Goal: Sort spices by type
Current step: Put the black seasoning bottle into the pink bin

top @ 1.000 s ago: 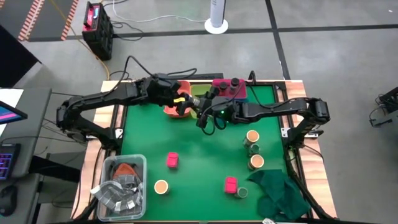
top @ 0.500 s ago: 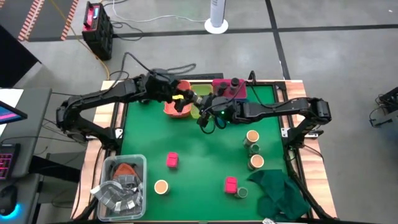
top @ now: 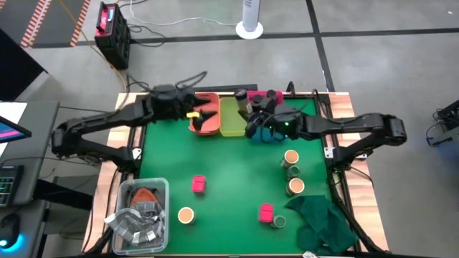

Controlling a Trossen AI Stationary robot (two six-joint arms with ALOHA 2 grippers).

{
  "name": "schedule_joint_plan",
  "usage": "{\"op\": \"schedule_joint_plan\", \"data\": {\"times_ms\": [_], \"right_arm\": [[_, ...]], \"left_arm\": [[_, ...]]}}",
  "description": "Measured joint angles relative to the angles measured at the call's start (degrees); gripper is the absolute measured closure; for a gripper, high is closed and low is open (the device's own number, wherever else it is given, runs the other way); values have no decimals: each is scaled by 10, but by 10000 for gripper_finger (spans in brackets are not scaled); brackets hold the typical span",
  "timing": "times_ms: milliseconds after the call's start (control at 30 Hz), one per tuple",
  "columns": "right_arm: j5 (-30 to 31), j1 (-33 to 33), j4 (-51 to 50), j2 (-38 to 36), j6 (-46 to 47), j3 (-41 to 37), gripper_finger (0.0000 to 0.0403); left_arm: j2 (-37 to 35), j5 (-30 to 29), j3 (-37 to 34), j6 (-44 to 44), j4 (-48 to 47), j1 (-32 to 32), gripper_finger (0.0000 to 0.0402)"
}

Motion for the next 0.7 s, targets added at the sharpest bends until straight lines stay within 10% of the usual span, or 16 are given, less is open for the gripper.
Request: {"op": "schedule_joint_plan", "data": {"times_ms": [367, 700], "right_arm": [[-17, 10, 411, 118, 94, -43, 198], [-16, 9, 471, 174, 184, -18, 198]], "left_arm": [[43, -57, -82, 67, 204, -70, 91], [54, -169, -82, 138, 239, -96, 84]]}}
